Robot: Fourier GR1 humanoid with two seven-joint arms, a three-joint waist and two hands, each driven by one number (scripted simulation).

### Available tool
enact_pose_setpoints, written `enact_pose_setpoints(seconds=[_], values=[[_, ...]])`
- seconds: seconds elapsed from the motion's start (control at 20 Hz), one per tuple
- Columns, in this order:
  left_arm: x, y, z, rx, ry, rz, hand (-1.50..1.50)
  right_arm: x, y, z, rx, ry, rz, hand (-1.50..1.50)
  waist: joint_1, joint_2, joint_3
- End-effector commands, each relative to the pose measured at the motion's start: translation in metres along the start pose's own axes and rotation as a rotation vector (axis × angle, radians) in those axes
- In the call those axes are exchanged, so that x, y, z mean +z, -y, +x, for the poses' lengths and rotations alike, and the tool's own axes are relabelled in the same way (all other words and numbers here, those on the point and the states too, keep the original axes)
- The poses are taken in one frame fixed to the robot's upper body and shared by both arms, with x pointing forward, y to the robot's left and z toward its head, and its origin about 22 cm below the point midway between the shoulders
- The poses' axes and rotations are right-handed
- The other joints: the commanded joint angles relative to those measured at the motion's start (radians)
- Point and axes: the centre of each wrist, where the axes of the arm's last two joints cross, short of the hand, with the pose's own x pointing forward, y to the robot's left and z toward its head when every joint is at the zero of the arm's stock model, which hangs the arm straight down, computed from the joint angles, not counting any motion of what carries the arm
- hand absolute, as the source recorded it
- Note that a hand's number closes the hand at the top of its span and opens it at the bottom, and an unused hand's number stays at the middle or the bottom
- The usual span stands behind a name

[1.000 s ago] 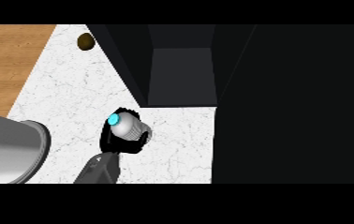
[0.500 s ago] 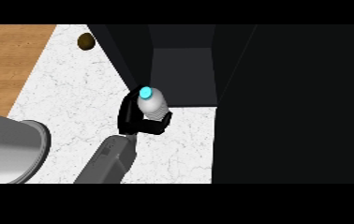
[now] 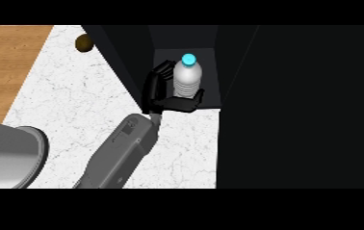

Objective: Pick up the bottled water, place it into the cabinet and close the cabinet

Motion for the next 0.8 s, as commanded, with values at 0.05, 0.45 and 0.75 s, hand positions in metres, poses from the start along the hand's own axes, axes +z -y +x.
enact_pose_setpoints(seconds=[0.05, 0.45, 0.75], values=[[-0.022, 0.014, 0.009, -0.090, -0.050, 0.023, 1.50, -0.003, 0.010, 0.022, -0.045, 0.035, 0.004, -1.50, -0.005, 0.005, 0.000], [-0.067, 0.015, 0.027, -0.161, -0.070, 0.119, 1.50, 0.003, 0.013, 0.005, -0.047, 0.043, 0.013, -1.50, -0.039, 0.011, 0.000], [-0.079, -0.018, 0.020, -0.385, -0.086, 0.170, 1.50, -0.007, 0.010, 0.005, -0.042, 0.074, 0.014, -1.50, -0.042, 0.022, 0.000]])
